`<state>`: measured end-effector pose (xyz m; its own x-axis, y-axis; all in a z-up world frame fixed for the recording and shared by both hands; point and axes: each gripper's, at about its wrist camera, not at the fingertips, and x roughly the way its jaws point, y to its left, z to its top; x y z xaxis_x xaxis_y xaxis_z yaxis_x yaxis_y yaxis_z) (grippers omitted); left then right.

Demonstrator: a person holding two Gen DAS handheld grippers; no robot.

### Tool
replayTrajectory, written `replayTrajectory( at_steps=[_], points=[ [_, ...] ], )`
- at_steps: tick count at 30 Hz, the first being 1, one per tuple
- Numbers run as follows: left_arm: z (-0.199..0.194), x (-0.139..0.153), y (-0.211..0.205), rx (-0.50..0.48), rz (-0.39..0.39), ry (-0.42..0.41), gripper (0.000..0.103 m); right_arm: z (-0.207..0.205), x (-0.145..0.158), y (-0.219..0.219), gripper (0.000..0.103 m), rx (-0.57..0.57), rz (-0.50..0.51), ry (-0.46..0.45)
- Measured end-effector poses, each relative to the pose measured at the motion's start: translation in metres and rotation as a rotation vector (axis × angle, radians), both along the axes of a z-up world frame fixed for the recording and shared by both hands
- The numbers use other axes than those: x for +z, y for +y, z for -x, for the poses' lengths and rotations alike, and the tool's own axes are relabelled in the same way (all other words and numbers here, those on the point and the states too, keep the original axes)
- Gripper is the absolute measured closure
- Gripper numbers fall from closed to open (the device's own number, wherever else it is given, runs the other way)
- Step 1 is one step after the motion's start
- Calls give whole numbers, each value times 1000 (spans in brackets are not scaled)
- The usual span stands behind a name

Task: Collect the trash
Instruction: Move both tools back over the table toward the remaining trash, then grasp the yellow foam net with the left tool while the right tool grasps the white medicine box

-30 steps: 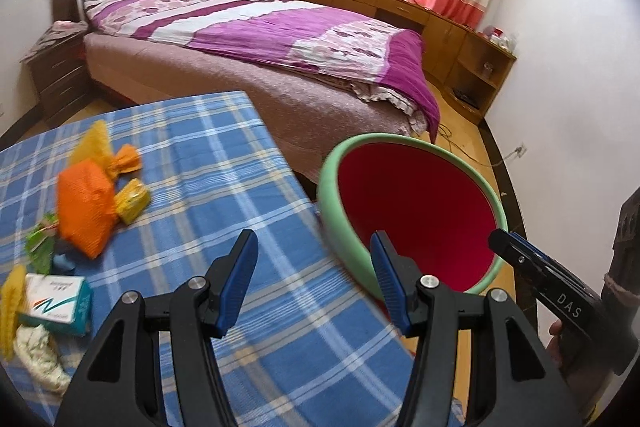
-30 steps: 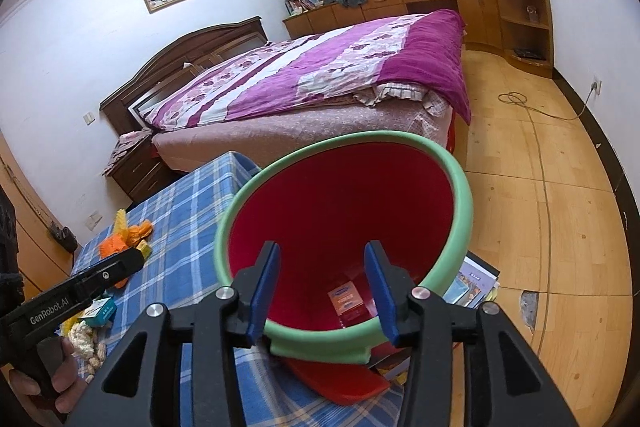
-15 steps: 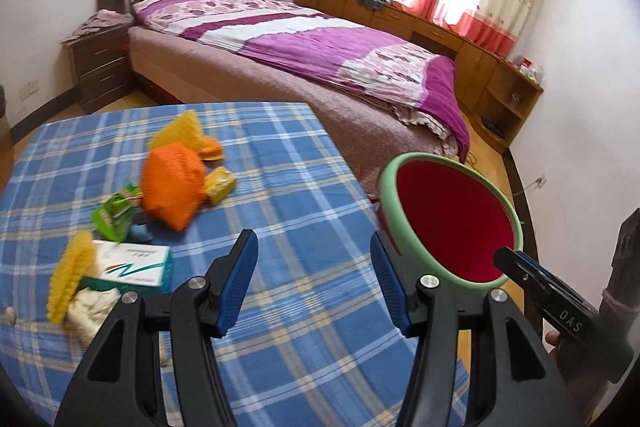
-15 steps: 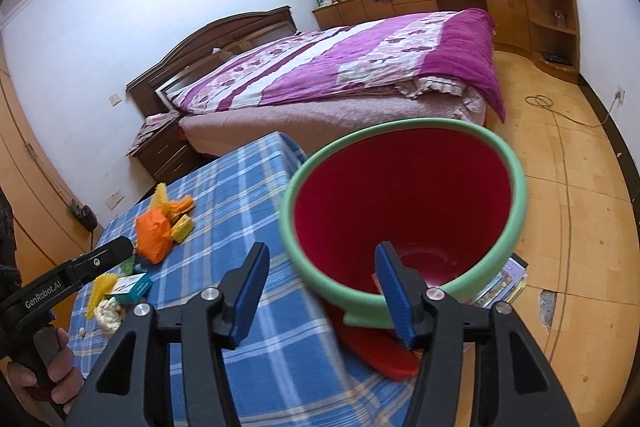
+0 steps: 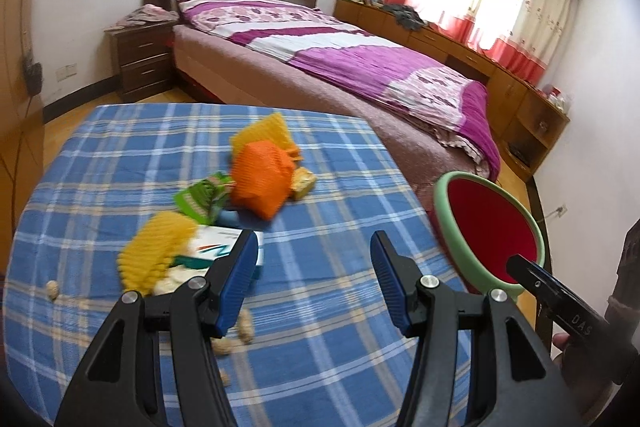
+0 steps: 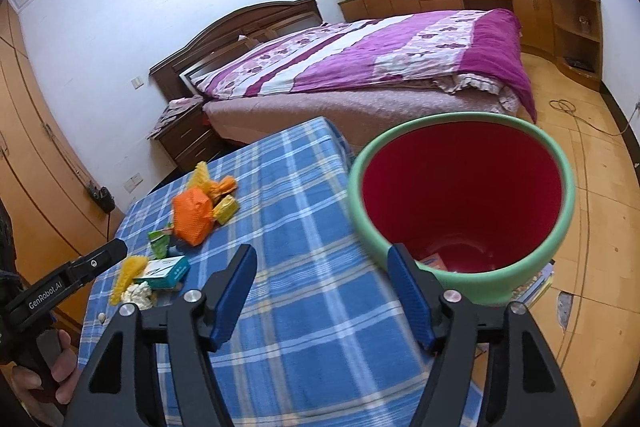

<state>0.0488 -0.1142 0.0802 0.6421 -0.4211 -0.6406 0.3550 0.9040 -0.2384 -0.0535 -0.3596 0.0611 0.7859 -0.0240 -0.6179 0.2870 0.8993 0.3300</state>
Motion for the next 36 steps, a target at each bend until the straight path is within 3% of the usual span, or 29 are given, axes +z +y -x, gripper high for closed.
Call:
replayTrajectory(
  at_steps=[13,24,36],
  points=[
    [-5,-8,67,150,-28,-26,44,-25,-4,51,28,88,21,30],
    [-21,-26,107,203,-39,19,39,-49,-15,82,24,127,22,70],
    [-49,-48,94,83,-36,97,36,-66,-33,93,24,154,13,120]
  ],
)
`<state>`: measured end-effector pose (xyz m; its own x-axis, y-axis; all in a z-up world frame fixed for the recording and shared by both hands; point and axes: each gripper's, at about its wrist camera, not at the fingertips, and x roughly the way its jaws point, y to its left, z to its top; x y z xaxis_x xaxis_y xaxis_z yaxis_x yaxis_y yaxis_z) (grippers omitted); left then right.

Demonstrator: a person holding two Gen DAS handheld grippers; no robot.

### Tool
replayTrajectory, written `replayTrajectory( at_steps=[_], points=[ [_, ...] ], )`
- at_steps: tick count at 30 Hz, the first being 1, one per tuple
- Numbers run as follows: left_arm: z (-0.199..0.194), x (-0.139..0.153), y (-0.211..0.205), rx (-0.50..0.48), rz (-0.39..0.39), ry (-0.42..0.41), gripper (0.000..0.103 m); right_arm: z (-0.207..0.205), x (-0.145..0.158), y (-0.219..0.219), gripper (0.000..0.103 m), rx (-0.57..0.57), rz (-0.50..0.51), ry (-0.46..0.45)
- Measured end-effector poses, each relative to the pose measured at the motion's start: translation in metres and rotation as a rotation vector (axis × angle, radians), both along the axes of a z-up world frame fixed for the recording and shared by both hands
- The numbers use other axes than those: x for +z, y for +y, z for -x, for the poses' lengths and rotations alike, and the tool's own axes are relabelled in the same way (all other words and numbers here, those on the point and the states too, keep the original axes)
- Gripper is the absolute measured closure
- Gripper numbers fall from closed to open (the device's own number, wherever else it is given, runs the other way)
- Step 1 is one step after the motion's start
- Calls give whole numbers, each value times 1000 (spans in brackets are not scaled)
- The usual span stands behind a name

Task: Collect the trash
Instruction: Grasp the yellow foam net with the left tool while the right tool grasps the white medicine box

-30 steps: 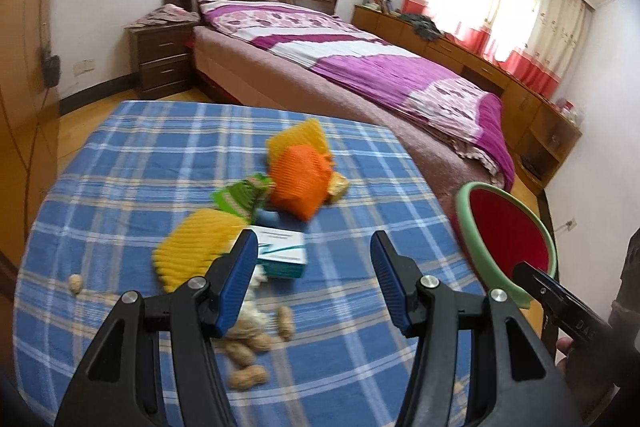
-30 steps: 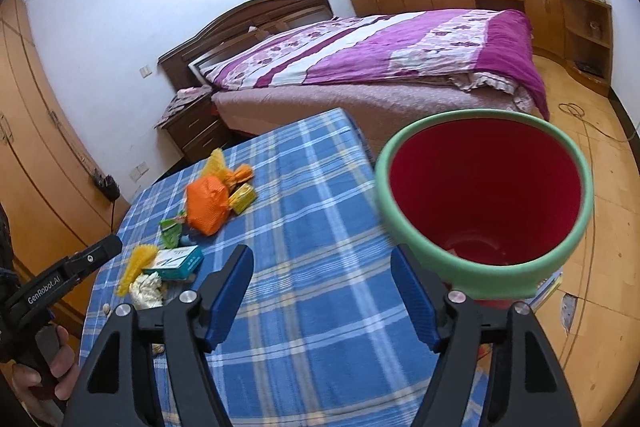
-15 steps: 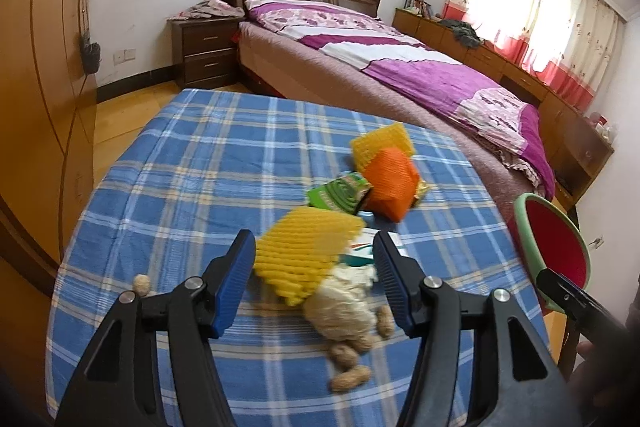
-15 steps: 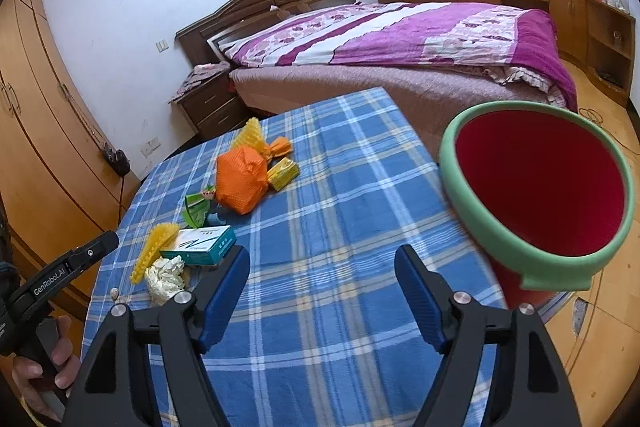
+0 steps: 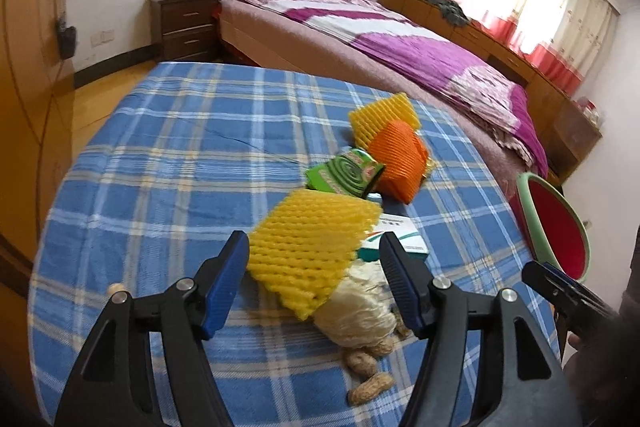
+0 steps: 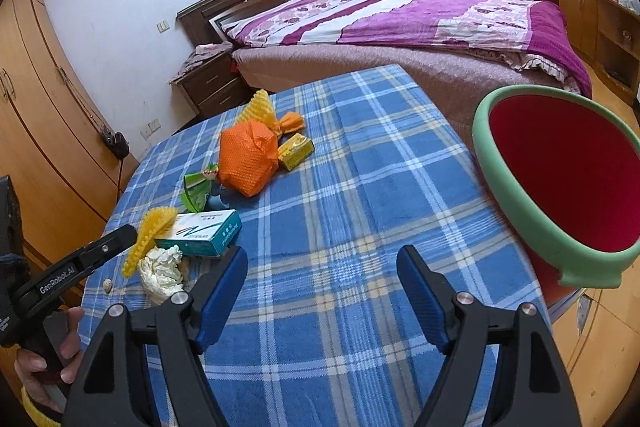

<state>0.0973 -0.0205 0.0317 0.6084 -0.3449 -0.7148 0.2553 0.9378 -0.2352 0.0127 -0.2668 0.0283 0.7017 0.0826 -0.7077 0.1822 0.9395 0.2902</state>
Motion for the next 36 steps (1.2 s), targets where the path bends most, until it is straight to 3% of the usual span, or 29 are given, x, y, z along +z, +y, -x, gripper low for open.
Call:
replayTrajectory(
  at_steps=[6,9,15,19,31,36],
  points=[
    [-17,-13,-17,-39,-35,45,36,-4,-6,-1,24,0,-5,14],
    [-23,-18,-18,-8,-59,51,36,-6,-8,-3,24,0,-8,22],
    [-30,-24,7,69,65,101,80,-9,-9,-4,24,4,-6,26],
    [-26,-20,24,106,104,86,92,-15,-9,3,24,28,1,26],
    [-2,-8,66,210,146,17,93,-43,-1,55,16,161,-2,37],
    [3,-6,89,268,186,9,93,-59,-5,79,0,184,-31,61]
  ],
)
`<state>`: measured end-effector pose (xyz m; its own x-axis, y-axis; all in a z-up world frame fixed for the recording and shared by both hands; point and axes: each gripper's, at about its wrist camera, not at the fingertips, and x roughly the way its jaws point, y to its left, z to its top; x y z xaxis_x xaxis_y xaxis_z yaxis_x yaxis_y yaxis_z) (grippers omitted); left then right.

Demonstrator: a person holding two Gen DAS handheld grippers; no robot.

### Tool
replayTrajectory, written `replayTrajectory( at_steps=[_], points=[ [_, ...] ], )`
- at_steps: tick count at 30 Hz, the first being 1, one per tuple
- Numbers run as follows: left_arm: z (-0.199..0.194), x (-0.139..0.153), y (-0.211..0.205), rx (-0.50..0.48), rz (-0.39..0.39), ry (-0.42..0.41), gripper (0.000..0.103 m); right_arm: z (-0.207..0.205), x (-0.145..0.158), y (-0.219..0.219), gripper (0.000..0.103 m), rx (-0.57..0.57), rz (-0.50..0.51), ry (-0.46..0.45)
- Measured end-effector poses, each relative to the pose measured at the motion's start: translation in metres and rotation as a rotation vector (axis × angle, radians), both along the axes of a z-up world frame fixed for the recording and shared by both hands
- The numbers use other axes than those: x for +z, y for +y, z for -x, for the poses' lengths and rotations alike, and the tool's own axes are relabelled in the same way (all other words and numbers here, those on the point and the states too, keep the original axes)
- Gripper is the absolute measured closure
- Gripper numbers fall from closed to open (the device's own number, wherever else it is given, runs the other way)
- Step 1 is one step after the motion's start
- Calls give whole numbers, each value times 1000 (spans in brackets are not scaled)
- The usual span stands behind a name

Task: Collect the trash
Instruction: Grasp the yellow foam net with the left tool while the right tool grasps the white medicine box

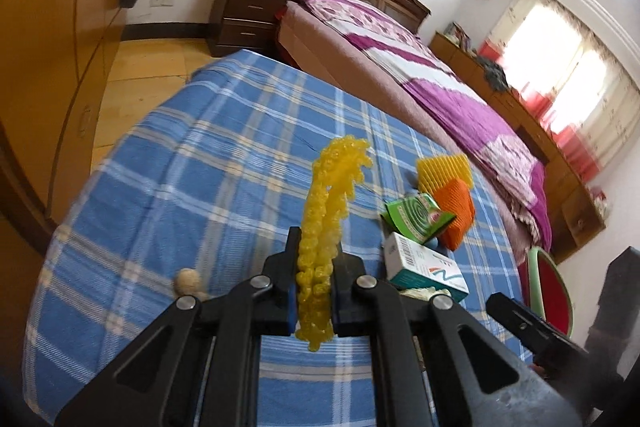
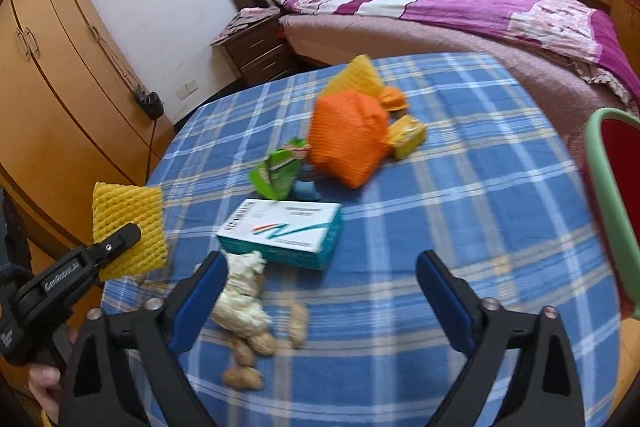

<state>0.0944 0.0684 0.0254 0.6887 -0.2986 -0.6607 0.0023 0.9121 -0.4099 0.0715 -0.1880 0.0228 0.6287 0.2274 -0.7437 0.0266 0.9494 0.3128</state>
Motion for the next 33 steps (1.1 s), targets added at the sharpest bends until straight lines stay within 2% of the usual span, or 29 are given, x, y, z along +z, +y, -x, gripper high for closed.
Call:
replayTrajectory(
  at_steps=[6,18,24,33],
  points=[
    [3,-8,16,35,29,19,93,-19,-11,31,0,16,31,38],
    [6,-22,29,47,66,40,93,-46,-31,68,0,42,194,76],
    [7,-23,31,46,74,36,93,-50,-40,66,7,26,182,101],
    [6,-25,33,47,73,39,93,-42,-39,57,8,1,146,81]
  ],
)
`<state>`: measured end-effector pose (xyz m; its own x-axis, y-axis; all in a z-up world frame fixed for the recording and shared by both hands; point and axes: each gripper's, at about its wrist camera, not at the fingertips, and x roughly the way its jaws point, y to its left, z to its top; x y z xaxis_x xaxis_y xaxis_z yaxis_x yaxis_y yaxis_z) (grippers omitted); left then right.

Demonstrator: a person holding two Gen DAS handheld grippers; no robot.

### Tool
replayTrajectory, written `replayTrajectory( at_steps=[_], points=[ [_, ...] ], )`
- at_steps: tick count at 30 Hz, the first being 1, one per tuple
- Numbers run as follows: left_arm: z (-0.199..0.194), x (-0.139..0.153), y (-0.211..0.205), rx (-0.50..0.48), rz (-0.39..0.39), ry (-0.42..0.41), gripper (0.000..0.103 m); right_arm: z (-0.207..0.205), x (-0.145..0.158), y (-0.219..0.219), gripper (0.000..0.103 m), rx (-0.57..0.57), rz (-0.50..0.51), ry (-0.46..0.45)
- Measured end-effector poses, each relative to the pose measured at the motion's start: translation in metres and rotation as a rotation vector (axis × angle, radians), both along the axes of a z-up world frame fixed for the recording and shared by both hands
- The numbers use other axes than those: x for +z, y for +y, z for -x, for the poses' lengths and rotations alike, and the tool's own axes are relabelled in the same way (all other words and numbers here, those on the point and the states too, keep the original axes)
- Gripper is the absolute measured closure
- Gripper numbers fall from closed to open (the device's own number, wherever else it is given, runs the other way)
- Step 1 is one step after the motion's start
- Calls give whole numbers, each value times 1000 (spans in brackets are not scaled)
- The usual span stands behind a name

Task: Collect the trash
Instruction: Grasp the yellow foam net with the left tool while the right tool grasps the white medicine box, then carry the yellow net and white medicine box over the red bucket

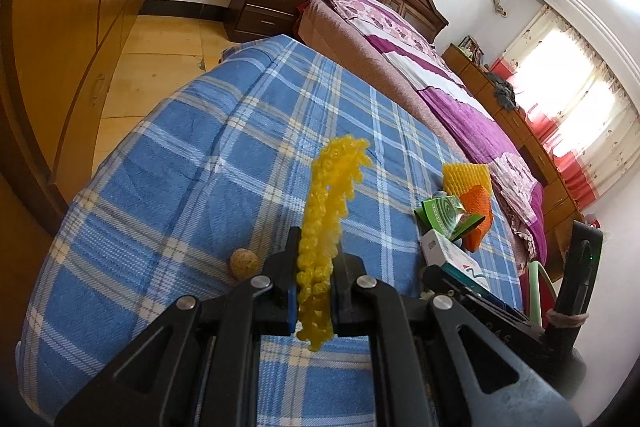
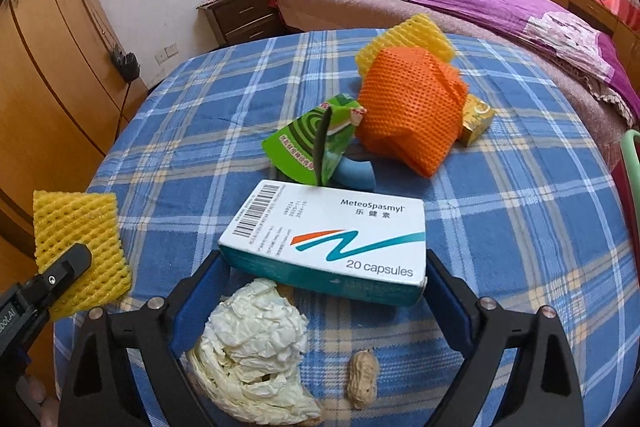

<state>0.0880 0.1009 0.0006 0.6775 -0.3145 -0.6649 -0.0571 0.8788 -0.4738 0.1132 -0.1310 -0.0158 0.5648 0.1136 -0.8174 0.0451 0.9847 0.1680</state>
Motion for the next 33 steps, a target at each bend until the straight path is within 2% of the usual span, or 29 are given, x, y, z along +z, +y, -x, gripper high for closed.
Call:
replayTrajectory(
  at_steps=[5,20,33],
  points=[
    [1,-1,0,0,4,-1,93,8,9,-8,8,-13,-22,-31],
    [11,16,-16,-39,14,-38,93,52,65,-41,8,-43,-66,-203],
    [20,34,-39,-85,18,-67,93,80,84,-70,8,-81,-90,-254]
  ],
)
